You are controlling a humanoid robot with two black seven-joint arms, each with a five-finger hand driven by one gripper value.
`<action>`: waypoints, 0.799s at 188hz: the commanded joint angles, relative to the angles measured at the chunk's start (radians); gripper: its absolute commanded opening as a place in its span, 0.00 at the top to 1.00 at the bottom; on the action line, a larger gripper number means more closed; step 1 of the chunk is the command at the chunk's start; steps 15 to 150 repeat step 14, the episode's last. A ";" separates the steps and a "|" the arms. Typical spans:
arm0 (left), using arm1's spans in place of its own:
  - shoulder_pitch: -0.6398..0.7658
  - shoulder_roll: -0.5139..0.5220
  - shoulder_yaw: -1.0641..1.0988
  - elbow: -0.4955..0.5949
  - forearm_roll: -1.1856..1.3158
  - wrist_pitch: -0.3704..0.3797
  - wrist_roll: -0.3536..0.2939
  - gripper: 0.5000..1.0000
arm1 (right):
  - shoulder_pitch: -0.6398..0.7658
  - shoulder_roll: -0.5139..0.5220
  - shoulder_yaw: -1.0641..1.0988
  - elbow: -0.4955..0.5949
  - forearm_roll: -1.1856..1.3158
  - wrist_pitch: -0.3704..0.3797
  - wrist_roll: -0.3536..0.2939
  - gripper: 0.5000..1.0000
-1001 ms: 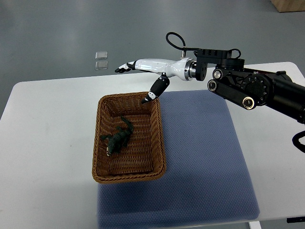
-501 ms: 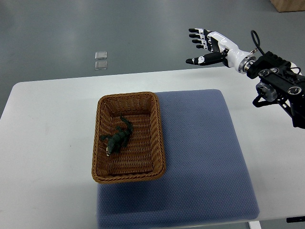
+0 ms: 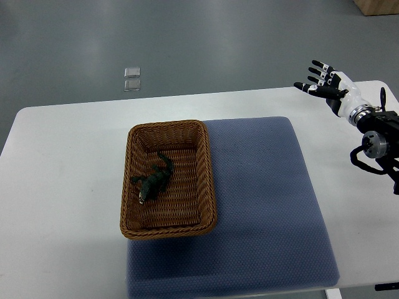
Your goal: Place crocodile in brown basket with right hand
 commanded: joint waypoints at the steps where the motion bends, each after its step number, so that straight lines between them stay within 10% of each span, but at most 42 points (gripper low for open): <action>1: 0.000 0.000 0.000 0.000 0.000 0.000 0.000 0.00 | -0.010 0.001 0.000 0.003 0.002 0.011 0.000 0.17; 150: 0.000 0.000 0.000 0.000 0.000 0.000 0.001 0.00 | -0.012 0.001 0.000 0.006 0.002 0.011 0.009 0.17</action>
